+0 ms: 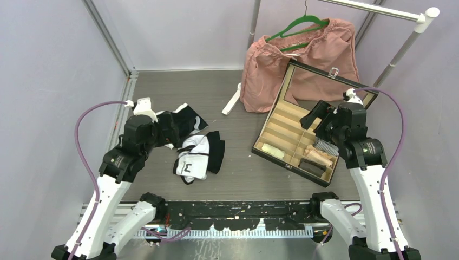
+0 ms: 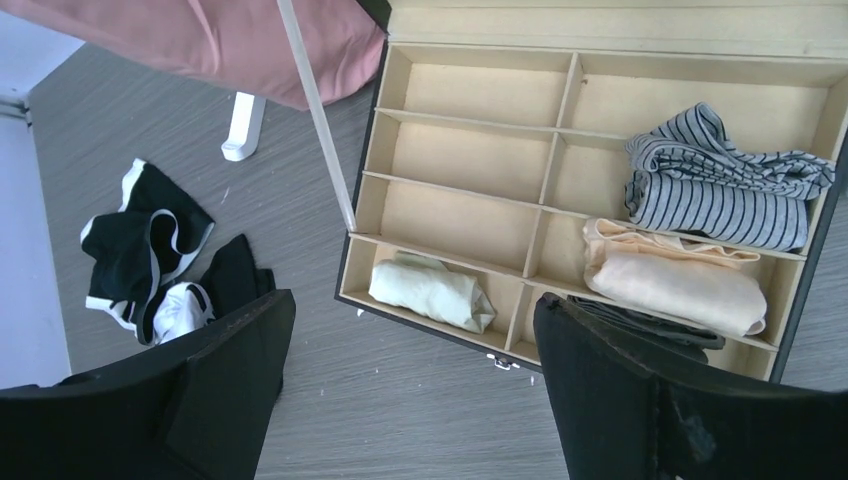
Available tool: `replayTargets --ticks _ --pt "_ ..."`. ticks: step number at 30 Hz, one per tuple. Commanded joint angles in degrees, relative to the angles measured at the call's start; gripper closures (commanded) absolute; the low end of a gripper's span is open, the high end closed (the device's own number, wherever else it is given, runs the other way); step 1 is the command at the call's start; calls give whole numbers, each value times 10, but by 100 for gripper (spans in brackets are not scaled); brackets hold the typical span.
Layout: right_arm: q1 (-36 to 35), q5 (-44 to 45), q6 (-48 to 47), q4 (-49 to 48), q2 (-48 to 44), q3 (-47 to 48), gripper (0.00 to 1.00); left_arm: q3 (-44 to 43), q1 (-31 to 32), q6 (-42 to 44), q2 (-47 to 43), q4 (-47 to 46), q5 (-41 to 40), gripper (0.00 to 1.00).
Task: Roll the underwear
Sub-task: Pick up the underwear from the center of the board.
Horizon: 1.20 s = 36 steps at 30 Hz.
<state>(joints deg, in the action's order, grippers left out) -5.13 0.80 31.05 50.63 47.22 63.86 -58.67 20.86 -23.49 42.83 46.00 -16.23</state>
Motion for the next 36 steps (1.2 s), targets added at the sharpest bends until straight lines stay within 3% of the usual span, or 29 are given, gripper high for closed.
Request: replayTargets --ticks 1,7,12,17,19,23,25,31,36 --pt "1 24 24 -5 8 6 6 -1 -3 7 -9 -31 11 0" --pt "1 38 28 -4 26 5 7 2 -13 -6 -13 -34 8 0" --pt "1 -59 6 -13 46 -5 8 7 -31 -21 -17 -22 -16 0" --pt "-10 -137 42 -65 74 -25 11 7 -42 -28 -18 -9 -23 0" --pt "-57 -123 58 -81 94 -26 11 7 -44 -29 -17 -9 -22 0" --pt "-232 -15 79 -118 153 -11 11 6 -55 -31 -14 -8 -19 0" --pt "-297 -24 96 -160 195 -9 11 6 -62 -33 -12 -7 -15 0" --pt "-407 -44 99 -247 355 48 14 6 -71 -34 -6 -5 -4 0" --pt "-449 -107 102 -329 475 88 17 7 -71 -34 -8 -4 -3 0"
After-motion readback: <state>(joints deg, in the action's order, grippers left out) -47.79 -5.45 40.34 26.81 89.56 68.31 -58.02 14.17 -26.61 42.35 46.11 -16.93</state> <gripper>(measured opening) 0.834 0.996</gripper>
